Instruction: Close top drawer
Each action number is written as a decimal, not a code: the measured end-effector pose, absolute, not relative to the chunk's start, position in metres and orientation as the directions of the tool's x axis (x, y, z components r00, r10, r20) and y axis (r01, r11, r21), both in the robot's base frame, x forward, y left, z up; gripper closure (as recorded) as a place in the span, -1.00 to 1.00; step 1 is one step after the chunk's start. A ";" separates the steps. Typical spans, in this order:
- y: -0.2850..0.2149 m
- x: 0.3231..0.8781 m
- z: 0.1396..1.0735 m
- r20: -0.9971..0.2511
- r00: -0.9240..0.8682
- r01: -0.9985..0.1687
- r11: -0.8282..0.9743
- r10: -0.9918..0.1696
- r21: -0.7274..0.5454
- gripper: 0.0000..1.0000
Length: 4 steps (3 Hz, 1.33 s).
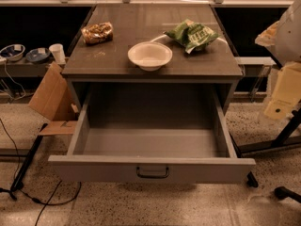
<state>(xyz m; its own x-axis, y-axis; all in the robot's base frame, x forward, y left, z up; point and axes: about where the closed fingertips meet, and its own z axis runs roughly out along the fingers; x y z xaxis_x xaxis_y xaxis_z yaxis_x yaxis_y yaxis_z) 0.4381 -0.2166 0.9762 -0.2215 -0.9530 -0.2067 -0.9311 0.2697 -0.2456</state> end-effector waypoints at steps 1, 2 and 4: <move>-0.217 0.438 0.976 -0.207 -0.221 -0.931 0.270 -0.953 -0.246 -1.00; -0.206 0.433 0.964 -0.209 -0.198 -0.943 0.244 -0.958 -0.227 -1.00; -0.170 0.410 0.905 -0.248 -0.168 -0.964 0.211 -0.954 -0.159 -0.63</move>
Offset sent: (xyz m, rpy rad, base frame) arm -0.0124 0.0239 -0.0344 0.0149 0.0656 0.0699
